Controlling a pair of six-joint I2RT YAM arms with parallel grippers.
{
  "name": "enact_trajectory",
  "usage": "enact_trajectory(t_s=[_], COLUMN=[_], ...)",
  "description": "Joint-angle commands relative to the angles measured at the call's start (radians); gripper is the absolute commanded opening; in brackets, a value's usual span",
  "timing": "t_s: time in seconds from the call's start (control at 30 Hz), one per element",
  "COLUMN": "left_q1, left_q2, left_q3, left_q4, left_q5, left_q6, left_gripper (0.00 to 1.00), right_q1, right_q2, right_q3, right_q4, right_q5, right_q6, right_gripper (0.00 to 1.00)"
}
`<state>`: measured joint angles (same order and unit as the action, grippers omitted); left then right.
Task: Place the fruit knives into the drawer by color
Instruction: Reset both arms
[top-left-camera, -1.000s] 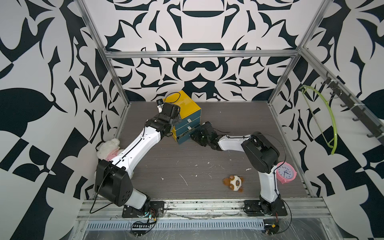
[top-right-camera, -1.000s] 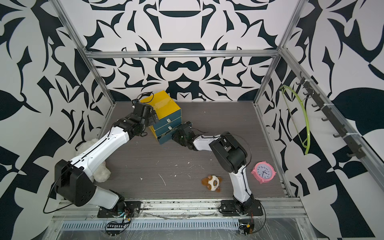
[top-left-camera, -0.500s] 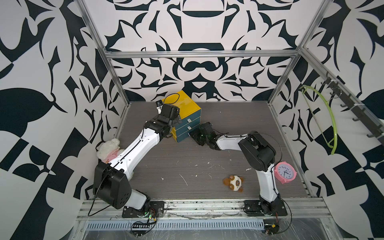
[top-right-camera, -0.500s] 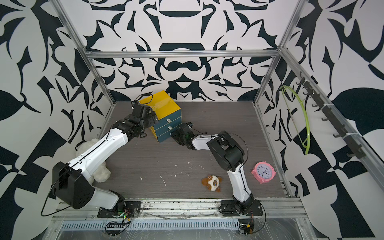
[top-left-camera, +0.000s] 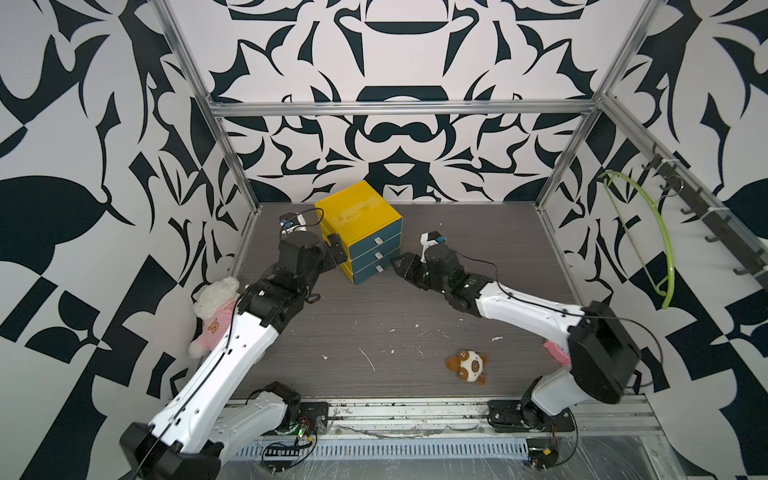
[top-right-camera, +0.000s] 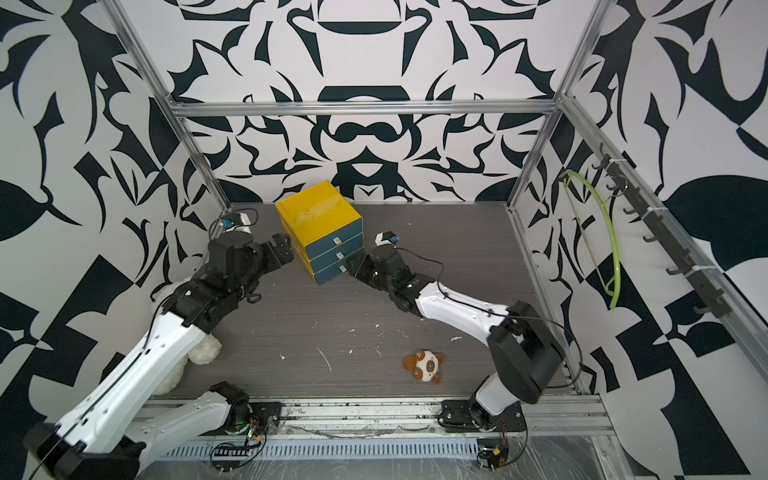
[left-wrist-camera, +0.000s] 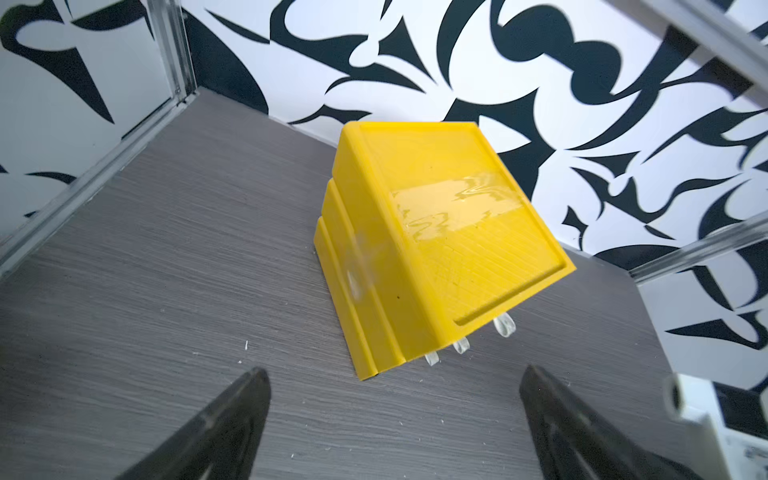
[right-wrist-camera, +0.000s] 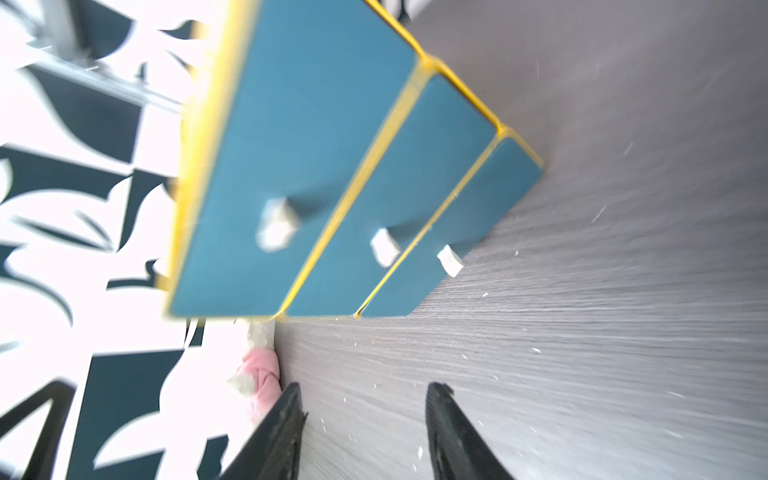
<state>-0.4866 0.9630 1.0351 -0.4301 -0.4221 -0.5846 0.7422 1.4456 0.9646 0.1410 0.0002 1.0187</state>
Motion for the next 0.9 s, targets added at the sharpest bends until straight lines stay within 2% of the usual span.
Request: enact_trajectory(t_s=[0.0,0.17,0.23,0.27,0.4,0.5,0.63,0.73,0.87], left_q1=[0.000,0.002,0.006,0.016,0.107,0.185,0.283,0.328,0.357], left_q2=[0.009,0.065,0.104,0.126,0.173,0.189,0.249,0.287,0.352], left_q3=[-0.061,-0.103,-0.095,-0.088,-0.098,-0.150,-0.210,-0.313,-0.454], left_q4=[0.019,0.004,0.000,0.000,0.047,0.143,0.260,0.459,0.717], left_q5=[0.002,-0.063,-0.125,-0.141,-0.093,-0.033,-0.013,0.013,0.049], left_q6=[0.069,0.177,0.199,0.201,0.195,0.207,0.238,0.356,0.469], left_gripper=[0.99,0.99,0.99,0.99,0.99,0.99,0.99,0.99,0.99], right_q1=[-0.006,-0.006,-0.006,-0.006,-0.006,-0.006,-0.006,-0.006,-0.013], right_q2=[-0.154,-0.349,-0.401,-0.425,-0.483,-0.532,-0.581,-0.586,-0.604], right_q3=[-0.096,-0.143,-0.162,-0.166,-0.152,-0.160,-0.153,-0.112,-0.132], right_q4=[-0.137,-0.314,-0.330,-0.350,-0.425,-0.410,-0.423,-0.498,-0.482], right_q5=[0.112,0.308,0.325,0.338,0.365,0.341,0.361,0.394,0.479], right_q6=[-0.136,-0.187,-0.228,-0.236,-0.282,-0.319,-0.319,-0.375,-0.446], right_gripper=[0.51,0.52,0.55,0.60,0.64,0.73,0.85,0.94,0.98])
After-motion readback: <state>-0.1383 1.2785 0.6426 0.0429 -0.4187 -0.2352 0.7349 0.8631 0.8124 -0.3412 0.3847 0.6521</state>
